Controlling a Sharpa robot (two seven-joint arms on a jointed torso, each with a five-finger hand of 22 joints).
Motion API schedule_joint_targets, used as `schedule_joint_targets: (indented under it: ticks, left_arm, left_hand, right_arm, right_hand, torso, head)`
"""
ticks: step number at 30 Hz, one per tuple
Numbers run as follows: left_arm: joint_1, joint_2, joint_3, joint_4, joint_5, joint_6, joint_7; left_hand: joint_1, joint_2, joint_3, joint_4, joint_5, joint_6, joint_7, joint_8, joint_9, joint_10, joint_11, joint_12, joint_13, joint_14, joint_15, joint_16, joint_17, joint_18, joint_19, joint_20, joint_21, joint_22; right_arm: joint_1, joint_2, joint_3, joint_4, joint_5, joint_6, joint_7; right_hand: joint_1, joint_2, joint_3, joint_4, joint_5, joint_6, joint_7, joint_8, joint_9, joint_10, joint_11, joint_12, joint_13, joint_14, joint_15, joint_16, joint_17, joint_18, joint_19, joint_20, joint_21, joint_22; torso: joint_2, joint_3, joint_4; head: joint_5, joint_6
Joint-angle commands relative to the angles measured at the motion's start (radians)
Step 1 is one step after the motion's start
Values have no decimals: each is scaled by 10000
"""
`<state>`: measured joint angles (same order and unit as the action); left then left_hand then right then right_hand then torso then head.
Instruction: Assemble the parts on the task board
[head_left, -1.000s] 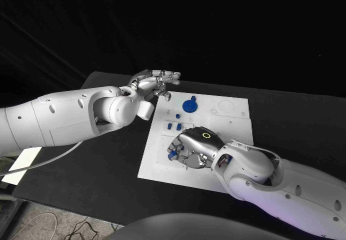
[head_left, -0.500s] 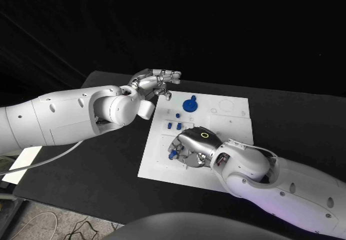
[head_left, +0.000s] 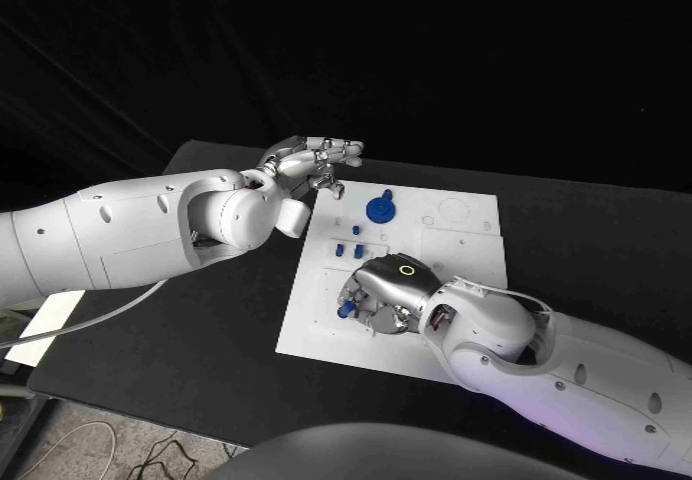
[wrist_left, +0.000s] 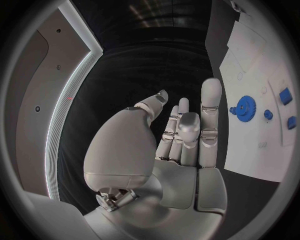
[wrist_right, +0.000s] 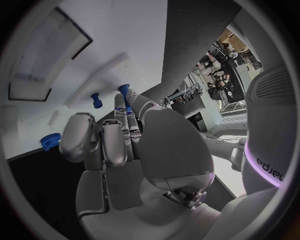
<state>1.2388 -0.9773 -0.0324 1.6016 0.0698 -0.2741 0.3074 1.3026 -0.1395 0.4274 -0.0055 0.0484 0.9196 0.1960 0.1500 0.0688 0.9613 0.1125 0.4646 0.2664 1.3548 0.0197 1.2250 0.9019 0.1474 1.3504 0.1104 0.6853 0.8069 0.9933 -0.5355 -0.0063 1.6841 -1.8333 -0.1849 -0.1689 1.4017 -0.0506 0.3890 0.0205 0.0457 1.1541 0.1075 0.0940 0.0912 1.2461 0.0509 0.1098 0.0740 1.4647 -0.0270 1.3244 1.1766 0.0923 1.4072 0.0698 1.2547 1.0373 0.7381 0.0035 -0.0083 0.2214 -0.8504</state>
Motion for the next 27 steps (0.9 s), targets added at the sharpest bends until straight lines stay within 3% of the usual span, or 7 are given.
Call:
schedule_joint_targets:
  ticks: [1,6,10,14,18,21,27]
  left_arm:
    - [8,15,4,26,-48,137,83]
    - [8,17,4,26,-48,137,80]
    - [8,21,4,23,-48,145,70]
    - [9,22,4,24,-48,150,64]
    - [9,18,4,25,-48,152,59]
    - [9,19,4,20,-48,152,58]
    - [8,26,4,-1,-48,168,53]
  left_hand:
    - [40,27,-62,13,33,-67,-13,63,4,-39,4,67,11,-28,13,-17,-11,152,-30,31,-38,-11]
    - [40,27,-62,13,33,-67,-13,63,4,-39,4,67,11,-28,13,-17,-11,152,-30,31,-38,-11]
    - [40,27,-62,13,33,-67,-13,63,4,-39,4,67,11,-28,13,-17,-11,152,-30,31,-38,-11]
    - [40,27,-62,13,33,-67,-13,63,4,-39,4,67,11,-28,13,-17,-11,152,-30,31,-38,-11]
    - [40,27,-62,13,33,-67,-13,63,4,-39,4,67,11,-28,13,-17,-11,152,-30,31,-38,-11]
    - [40,27,-62,13,33,-67,-13,63,4,-39,4,67,11,-28,13,-17,-11,152,-30,31,-38,-11]
    - [36,41,-90,15,32,-110,-3,111,8,-101,14,144,22,-44,24,-9,-26,162,-51,42,-92,-55]
  right_arm:
    - [-16,45,-28,-46,-238,445,-231]
    - [-15,115,-39,-74,-253,278,-234]
    - [-15,153,-49,-99,-230,-11,-178]
    - [-15,158,-58,-109,-196,-195,-133]
    - [-14,131,-66,-100,-181,-440,-97]
    - [-17,78,-69,-48,-138,-768,-70]
    - [-66,-307,-68,306,111,-2101,215]
  right_hand:
    - [-87,100,53,16,28,92,111,2,217,33,25,-72,1,386,-37,4,-23,83,-45,-40,-37,-28]
    - [-327,-75,-24,117,29,-225,247,-199,158,-260,155,-325,-49,374,54,-11,-43,79,-74,14,-68,-61]
    - [-728,-452,-330,306,36,-913,377,-359,-1,-770,326,-477,-86,355,206,-45,-97,86,-122,143,-130,-144]
    - [-928,-655,-685,422,40,-1654,303,-346,-171,-962,275,-395,-42,344,184,-57,-118,115,-140,181,-147,-164]
    - [-961,-714,-1036,468,44,-2476,143,-340,-282,-1277,294,-379,-29,321,194,-116,-204,139,-198,185,-245,-307]
    - [-1068,-741,-1400,567,69,-2750,82,-320,-257,-1476,316,-305,-7,292,213,-203,-329,187,-305,204,-430,-571]
    - [-1006,-524,-1968,754,208,-2380,289,-186,-167,-1337,245,122,124,285,149,-265,-406,184,-265,164,-425,-538]
  torso:
    - [1,5,1]
    - [3,5,5]
    - [-5,6,-4]
    - [-1,7,-7]
    - [-2,7,-6]
    - [-7,9,0]
    - [-50,15,-16]
  head:
    - [-14,-3]
    - [-4,-3]
    - [-1,5]
    - [-1,12]
    - [-14,16]
    - [-17,19]
    - [-64,64]
